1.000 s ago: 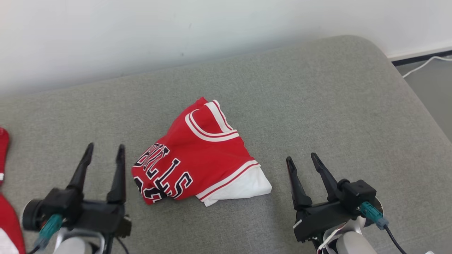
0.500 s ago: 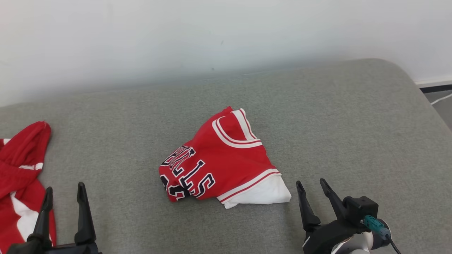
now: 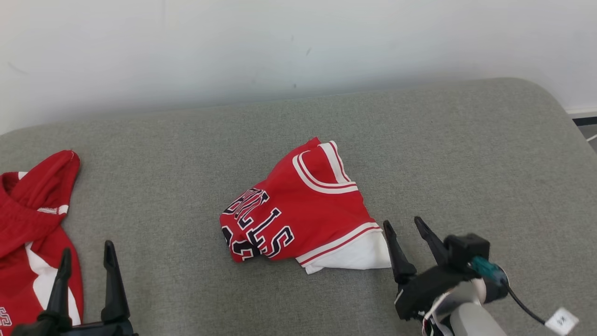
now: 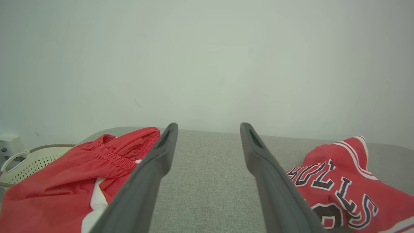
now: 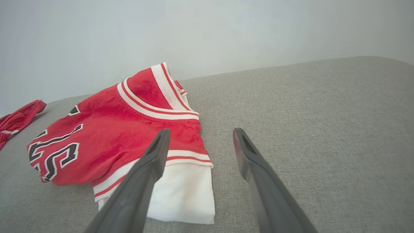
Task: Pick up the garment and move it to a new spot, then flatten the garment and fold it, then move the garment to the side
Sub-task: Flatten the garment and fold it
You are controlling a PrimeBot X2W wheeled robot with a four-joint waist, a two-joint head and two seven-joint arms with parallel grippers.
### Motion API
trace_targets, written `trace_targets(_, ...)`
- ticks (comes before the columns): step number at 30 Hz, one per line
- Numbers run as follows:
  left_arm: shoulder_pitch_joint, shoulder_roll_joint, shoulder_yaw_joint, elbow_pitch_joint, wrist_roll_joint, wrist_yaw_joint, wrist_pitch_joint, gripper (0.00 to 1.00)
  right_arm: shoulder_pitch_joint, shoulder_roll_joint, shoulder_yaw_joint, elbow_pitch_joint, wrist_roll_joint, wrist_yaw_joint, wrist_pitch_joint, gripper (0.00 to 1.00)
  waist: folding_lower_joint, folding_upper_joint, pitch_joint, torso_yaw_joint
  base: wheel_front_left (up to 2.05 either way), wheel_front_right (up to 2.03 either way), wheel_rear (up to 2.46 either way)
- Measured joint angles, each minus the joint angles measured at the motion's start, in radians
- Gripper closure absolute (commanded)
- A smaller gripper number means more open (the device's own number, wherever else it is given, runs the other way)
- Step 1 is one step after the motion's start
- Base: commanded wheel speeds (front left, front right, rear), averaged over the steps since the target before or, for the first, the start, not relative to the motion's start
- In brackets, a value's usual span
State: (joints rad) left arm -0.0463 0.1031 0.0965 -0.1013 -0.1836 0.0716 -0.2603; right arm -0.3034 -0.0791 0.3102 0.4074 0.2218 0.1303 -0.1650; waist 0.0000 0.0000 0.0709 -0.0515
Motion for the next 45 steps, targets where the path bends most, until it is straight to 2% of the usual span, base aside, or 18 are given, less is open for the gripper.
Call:
trace_targets(14, -0.033, -0.030, 0.007, 0.022, 0.013, -0.044, 0.000, 0.00, -0.250, -0.028, 0.068, 0.316, 0.066, 0.000, 0.028, 0.00, 0.0001, 0.0000, 0.029, 0.043, 0.00, 0.00, 0.00)
trace_targets(17, -0.048, -0.038, 0.005, 0.031, 0.020, -0.053, 0.000, 0.00, -0.315, -0.029, 0.093, 0.432, 0.096, 0.000, 0.019, 0.00, 0.0002, 0.0000, 0.047, 0.064, 0.00, 0.00, 0.00)
trace_targets(31, -0.075, -0.047, 0.005, 0.056, 0.036, -0.072, 0.000, 0.00, -0.426, -0.011, 0.166, 0.713, 0.194, 0.000, -0.026, 0.00, 0.0002, 0.0000, 0.066, 0.113, 0.00, 0.00, 0.00)
trace_targets(32, -0.078, -0.047, 0.002, 0.058, 0.036, -0.073, 0.000, 0.00, -0.434, -0.010, 0.171, 0.723, 0.198, 0.000, -0.029, 0.04, 0.0002, 0.0000, 0.068, 0.115, 0.00, 0.00, 0.00)
trace_targets(33, -0.079, -0.048, 0.000, 0.059, 0.036, -0.075, 0.000, 0.00, -0.442, -0.010, 0.174, 0.738, 0.204, 0.000, -0.030, 0.04, 0.0002, 0.0000, 0.071, 0.117, 0.00, 0.00, 0.00)
trace_targets(34, -0.079, -0.049, -0.003, 0.060, 0.037, -0.076, 0.000, 0.00, -0.451, -0.012, 0.176, 0.749, 0.209, 0.000, -0.031, 0.67, 0.0002, 0.0000, 0.073, 0.120, 0.00, 0.00, 0.00)
trace_targets(35, -0.080, -0.049, -0.005, 0.061, 0.037, -0.076, 0.000, 0.00, -0.459, -0.012, 0.180, 0.762, 0.211, 0.000, -0.035, 1.00, 0.0001, 0.0000, 0.075, 0.122, 0.00, 0.00, 0.00)
trace_targets(41, -0.084, -0.050, 0.003, 0.073, 0.037, -0.078, 0.000, 0.00, -0.497, -0.015, 0.201, 0.789, 0.221, 0.000, -0.071, 1.00, 0.0002, 0.0000, 0.084, 0.131, 0.00, 0.00, 0.00)
trace_targets(45, -0.083, -0.051, 0.017, 0.086, 0.037, -0.078, 0.000, 0.00, -0.509, -0.020, 0.228, 0.756, 0.220, 0.000, -0.092, 1.00, 0.0000, 0.0000, 0.072, 0.122, 0.00, 0.00, 0.00)
